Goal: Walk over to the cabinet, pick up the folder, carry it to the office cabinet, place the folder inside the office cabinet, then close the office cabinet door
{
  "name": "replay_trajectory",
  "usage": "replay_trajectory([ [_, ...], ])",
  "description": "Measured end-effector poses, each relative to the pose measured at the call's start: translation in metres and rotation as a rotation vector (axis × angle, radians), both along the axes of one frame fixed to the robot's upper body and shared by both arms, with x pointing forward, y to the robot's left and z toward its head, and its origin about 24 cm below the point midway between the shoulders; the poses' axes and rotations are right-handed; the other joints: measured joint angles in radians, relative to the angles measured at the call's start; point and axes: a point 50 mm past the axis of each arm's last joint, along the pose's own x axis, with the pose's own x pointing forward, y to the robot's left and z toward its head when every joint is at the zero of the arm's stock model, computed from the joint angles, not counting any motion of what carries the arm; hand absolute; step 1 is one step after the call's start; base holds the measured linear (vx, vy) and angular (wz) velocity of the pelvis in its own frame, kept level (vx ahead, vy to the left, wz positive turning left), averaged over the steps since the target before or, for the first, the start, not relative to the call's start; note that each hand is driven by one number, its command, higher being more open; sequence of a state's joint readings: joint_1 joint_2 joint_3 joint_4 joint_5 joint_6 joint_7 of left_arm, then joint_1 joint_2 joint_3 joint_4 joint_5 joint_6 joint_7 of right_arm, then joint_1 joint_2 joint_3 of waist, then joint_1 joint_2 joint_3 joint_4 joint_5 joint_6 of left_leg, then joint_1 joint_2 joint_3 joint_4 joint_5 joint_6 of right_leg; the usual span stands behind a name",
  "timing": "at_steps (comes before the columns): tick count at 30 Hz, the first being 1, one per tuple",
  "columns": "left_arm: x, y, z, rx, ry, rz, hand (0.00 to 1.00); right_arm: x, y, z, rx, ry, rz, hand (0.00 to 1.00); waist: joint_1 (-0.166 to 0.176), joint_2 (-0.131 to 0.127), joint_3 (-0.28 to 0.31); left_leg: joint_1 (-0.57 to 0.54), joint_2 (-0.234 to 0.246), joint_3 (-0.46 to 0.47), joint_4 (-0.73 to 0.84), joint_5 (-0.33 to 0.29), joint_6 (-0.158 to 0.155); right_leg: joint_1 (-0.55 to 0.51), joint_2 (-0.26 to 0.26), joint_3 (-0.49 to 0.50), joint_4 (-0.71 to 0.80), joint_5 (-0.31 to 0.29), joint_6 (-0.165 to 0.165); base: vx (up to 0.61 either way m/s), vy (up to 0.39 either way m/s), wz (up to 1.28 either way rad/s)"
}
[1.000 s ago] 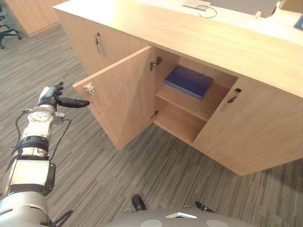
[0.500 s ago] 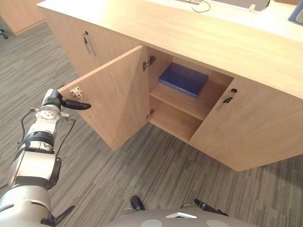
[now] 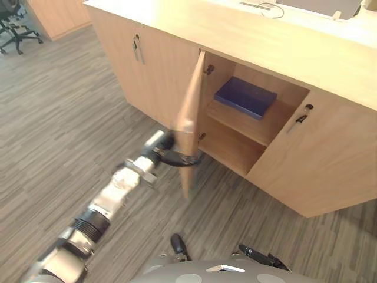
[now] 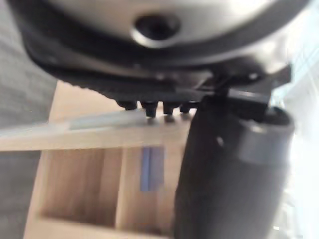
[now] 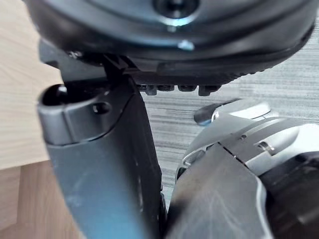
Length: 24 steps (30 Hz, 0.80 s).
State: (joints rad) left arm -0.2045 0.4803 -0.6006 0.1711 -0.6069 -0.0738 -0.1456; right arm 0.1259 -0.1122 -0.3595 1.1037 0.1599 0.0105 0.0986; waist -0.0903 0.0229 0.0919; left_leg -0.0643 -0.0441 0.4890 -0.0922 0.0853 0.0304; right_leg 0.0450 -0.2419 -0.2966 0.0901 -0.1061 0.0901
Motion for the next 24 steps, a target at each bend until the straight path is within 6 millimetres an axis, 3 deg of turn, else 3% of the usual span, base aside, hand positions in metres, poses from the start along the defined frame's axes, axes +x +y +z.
replay_trajectory([
  [1,-0.017,-0.023,-0.01,-0.067,0.064,-0.094,1.0,0.001,0.001,0.0,-0.002,0.005,0.029,1.0,-0.006,-0.009,-0.006,-0.008,-0.011,-0.002,0.005,-0.004,-0.01,-0.013,-0.018,0.018,-0.008,-0.005,-0.002,-0.11,0.08,-0.17],
  [2,-0.029,-0.034,-0.016,-0.092,0.096,-0.152,1.0,0.001,0.001,0.0,-0.009,0.01,0.053,1.0,0.0,-0.005,-0.011,-0.005,-0.014,-0.013,0.011,0.008,0.009,-0.022,-0.022,0.03,-0.007,-0.004,0.001,-0.03,0.082,-0.5],
  [3,-0.05,-0.052,-0.028,-0.122,0.164,-0.251,1.0,0.005,-0.001,0.001,-0.025,0.008,0.097,1.0,0.002,0.017,-0.016,0.003,-0.01,-0.04,-0.001,0.007,0.036,-0.027,-0.004,0.036,-0.01,-0.003,0.003,0.02,0.082,-0.47],
  [4,-0.067,-0.065,-0.036,-0.127,0.225,-0.345,1.0,0.008,0.001,0.001,-0.024,-0.001,0.107,1.0,-0.019,0.017,-0.017,0.001,-0.011,-0.039,-0.001,0.007,0.036,-0.024,-0.001,0.045,-0.023,-0.003,0.002,0.02,0.058,-0.34],
  [7,-0.092,-0.075,-0.049,-0.158,0.322,-0.413,1.0,0.011,0.007,0.001,-0.016,-0.014,0.127,1.0,-0.027,0.012,-0.017,0.002,-0.013,-0.032,-0.001,0.004,0.037,-0.022,0.001,0.055,-0.035,-0.003,0.001,-0.01,0.08,-0.07],
  [13,-0.095,-0.054,-0.063,-0.136,0.384,-0.316,1.0,0.017,0.01,0.001,-0.045,0.003,0.262,1.0,0.002,-0.001,-0.013,0.003,-0.019,-0.048,-0.001,0.001,0.04,-0.008,0.004,0.056,-0.043,-0.015,-0.018,-0.01,0.057,0.11],
  [21,-0.119,-0.033,-0.086,-0.174,0.508,-0.144,1.0,0.017,0.009,0.001,-0.046,0.014,0.278,1.0,0.004,0.0,-0.02,0.016,-0.012,-0.012,0.0,-0.018,0.038,-0.013,0.007,0.088,-0.044,-0.015,-0.019,0.02,0.025,-0.14],
  [23,-0.121,-0.023,-0.103,-0.156,0.569,-0.021,1.0,0.015,0.009,0.0,-0.041,0.026,0.261,1.0,0.004,-0.002,-0.037,0.004,0.009,0.018,0.032,-0.038,0.038,-0.029,0.019,0.113,-0.039,-0.016,-0.02,0.05,-0.021,-0.36],
  [24,-0.118,-0.015,-0.109,-0.14,0.584,0.044,1.0,0.015,0.01,-0.001,-0.035,0.025,0.245,1.0,0.005,-0.008,-0.033,-0.026,0.043,0.031,0.125,-0.083,0.026,-0.03,0.026,0.12,-0.038,-0.017,-0.023,0.05,-0.076,-0.35],
])
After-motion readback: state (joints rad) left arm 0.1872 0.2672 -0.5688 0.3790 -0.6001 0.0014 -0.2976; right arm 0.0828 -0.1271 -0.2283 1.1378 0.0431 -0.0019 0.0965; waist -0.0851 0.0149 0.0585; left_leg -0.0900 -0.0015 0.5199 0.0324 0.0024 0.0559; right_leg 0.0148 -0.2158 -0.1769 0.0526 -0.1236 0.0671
